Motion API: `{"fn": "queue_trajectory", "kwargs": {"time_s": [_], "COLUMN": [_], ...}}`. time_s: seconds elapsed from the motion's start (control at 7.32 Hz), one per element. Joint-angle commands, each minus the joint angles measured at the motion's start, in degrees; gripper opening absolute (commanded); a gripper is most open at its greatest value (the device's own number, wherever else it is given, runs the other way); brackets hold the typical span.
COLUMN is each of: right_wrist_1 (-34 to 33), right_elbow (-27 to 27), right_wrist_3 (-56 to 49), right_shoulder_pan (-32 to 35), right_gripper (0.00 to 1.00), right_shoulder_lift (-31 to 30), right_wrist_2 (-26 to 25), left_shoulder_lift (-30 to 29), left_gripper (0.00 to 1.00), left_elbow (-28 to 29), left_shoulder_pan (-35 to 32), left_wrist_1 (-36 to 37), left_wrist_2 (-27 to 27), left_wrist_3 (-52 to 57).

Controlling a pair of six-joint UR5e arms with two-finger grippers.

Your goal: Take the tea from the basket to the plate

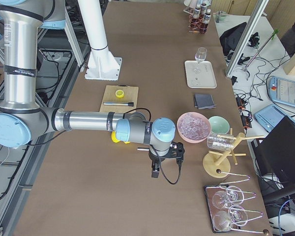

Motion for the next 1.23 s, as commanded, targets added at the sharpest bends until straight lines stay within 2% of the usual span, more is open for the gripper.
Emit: {"fn": "queue_trajectory", "kwargs": {"time_s": [0.0, 0.55, 0.82, 1.09], "right_wrist_1": [-0.09, 0.00, 0.00, 0.00], "right_elbow": [-0.02, 0.42, 0.60, 0.60], "right_wrist_3": [0.17, 0.26, 0.26, 0.26], "right_shoulder_pan": [0.11, 0.12, 0.12, 0.20], "right_gripper": [1.00, 1.00, 1.00, 1.00], "right_shoulder_lift": [0.26, 0.35, 0.44, 0.44], "right_wrist_2": [0.09, -0.09, -0.09, 0.00], "left_shoulder_lift": [-2.65, -2.48, -1.16, -1.86], "left_gripper": [0.98, 0.98, 0.98, 0.98], "left_elbow": [-0.38, -0.99, -2.05, -3.19], "left_shoulder_pan": [0.21, -0.48, -4.42, -5.75], "left_wrist_1": [7.67, 8.05, 8.22, 9.10], "left_wrist_2": [-1.08, -1.34, -1.25, -1.43], "left_wrist_3": [0.44, 0.35, -0.43, -18.43]}}
